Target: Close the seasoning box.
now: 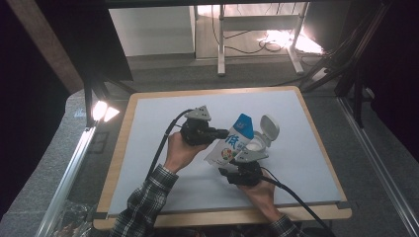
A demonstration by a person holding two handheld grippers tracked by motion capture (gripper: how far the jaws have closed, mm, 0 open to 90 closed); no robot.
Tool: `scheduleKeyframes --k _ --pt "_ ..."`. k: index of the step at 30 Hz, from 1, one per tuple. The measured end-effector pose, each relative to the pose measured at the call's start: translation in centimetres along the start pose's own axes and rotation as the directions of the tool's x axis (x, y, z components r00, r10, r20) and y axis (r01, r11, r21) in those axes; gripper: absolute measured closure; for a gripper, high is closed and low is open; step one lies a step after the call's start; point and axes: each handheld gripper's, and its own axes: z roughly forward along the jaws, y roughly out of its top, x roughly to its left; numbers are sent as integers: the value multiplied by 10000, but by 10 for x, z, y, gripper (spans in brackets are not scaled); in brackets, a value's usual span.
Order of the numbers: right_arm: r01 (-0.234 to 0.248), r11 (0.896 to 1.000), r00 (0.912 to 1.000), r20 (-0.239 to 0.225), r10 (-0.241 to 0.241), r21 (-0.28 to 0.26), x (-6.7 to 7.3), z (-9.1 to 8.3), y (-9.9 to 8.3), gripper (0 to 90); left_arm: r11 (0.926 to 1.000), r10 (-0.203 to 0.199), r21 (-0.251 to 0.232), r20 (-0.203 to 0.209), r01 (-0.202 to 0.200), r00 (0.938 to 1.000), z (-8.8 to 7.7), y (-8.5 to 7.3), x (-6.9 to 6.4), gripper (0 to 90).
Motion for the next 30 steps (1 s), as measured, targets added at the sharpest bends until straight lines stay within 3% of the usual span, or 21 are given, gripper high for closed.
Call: scheduleKeyframes --k 14,30 --pt "47 9997 10000 -49 -46 260 -1 0 -1 430 9997 -64 -230 41 65 10000 -4 -11 4 900" --pt "77 9990 9987 -497 -55 449 1 -9 -4 430 9994 12 -351 -53 -14 10000 -6 -15 5 900"
